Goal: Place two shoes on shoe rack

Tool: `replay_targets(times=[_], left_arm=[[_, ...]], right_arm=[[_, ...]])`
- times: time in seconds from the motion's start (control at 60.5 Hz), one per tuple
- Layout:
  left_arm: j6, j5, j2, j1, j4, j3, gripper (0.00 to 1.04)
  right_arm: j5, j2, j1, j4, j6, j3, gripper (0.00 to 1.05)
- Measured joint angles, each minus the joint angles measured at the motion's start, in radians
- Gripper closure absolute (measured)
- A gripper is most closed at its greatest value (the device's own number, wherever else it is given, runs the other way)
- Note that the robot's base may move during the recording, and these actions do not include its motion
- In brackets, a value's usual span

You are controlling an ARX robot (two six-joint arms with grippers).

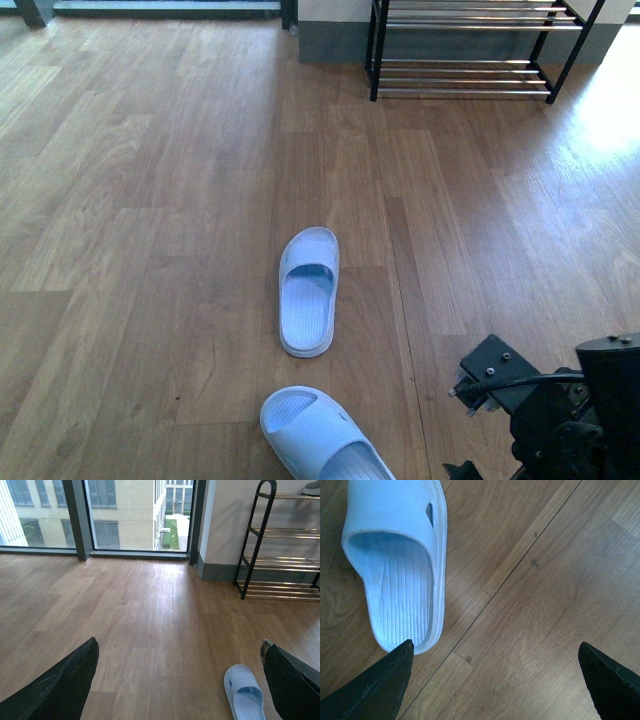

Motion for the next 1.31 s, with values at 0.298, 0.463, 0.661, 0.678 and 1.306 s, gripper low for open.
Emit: replay_targets(times=[0.298,0.463,0.661,0.678,1.306], left_arm=[[0.0,0.0,0.0,0.0,0.0,0.0,0.09],[0.0,0.0,0.0,0.0,0.0,0.0,0.09],[0.0,0.0,0.0,0.0,0.0,0.0,0.09],[0.0,0.0,0.0,0.0,0.0,0.0,0.09],[0.0,0.0,0.0,0.0,0.0,0.0,0.09]], right_arm=[[-0.023,0.212,0.03,-0.001,0.042,0.164,0.09],[-0.037,0.314,0.069,0.019,0.088,0.246,0.09],[-0.042,0.398,0.1,0.029,0.138,0.333,0.09],[-0.044,0.405,0.101,0.029,0.144,0.343,0.09],[-0.084,0.517,0.101,0.046,0.248,0.522,0.09]])
